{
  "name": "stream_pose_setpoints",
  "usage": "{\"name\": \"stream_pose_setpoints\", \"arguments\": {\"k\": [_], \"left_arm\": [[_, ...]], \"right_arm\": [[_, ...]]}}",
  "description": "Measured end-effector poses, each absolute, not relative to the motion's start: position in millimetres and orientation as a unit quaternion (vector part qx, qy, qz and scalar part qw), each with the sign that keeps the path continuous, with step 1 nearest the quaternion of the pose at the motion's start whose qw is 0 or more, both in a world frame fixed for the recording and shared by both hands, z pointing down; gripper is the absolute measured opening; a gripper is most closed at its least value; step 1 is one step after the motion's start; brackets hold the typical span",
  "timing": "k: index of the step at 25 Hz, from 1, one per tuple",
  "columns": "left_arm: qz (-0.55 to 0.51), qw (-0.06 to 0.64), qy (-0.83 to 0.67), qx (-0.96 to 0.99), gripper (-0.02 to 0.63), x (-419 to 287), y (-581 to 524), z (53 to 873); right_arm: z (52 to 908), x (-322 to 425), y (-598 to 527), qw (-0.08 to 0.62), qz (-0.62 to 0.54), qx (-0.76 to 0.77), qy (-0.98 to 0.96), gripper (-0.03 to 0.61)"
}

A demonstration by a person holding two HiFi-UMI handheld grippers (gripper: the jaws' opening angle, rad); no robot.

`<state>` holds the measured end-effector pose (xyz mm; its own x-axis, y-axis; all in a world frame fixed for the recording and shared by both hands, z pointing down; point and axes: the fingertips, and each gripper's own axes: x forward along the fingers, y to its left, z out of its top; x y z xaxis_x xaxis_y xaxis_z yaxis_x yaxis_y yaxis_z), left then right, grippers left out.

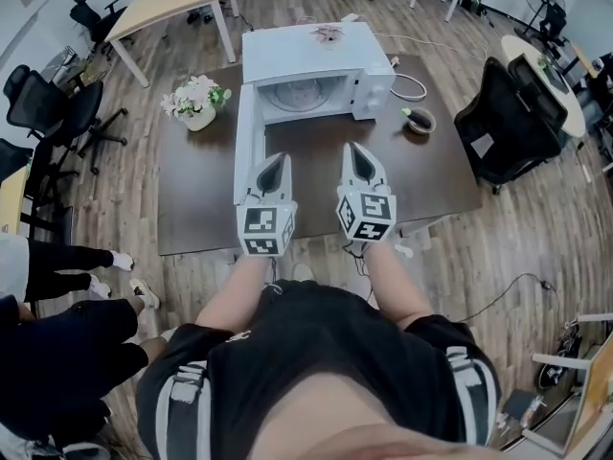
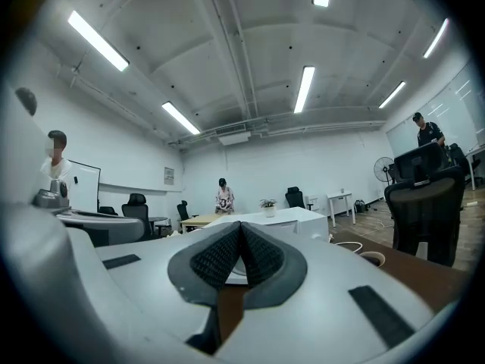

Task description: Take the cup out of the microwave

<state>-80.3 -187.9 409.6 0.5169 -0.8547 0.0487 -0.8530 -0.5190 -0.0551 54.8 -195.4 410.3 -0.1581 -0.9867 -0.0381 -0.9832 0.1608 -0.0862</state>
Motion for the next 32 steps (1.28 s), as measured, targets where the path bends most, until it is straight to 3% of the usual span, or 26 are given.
{"name": "stream_pose_setpoints", "arguments": {"k": [20,21,23,25,28,32], "left_arm": [[-0.026,-0.014,0.523,-0.852,0.002,-81,-281,406],[-0.026,-0.013,0.526,-0.85,0.002,-81,-283,405],[-0.03,-0.012,0.531,-0.847,0.002,-81,-288,406],[-0.035,-0.013,0.536,-0.844,0.002,-82,-292,408],[-0.038,-0.015,0.542,-0.839,0.002,-82,-297,410],[-0.04,-0.015,0.551,-0.833,0.002,-83,-306,413]], "right_arm": [[412,63,-305,0.04,-0.016,-0.634,0.772,0.0],[412,61,-311,0.04,-0.011,-0.629,0.776,0.043],[417,56,-324,0.038,-0.014,-0.612,0.79,0.292],[425,52,-339,0.031,-0.025,-0.604,0.796,0.404],[441,48,-357,0.013,-0.036,-0.599,0.8,0.473],[460,39,-385,-0.007,-0.042,-0.595,0.803,0.489]]}}
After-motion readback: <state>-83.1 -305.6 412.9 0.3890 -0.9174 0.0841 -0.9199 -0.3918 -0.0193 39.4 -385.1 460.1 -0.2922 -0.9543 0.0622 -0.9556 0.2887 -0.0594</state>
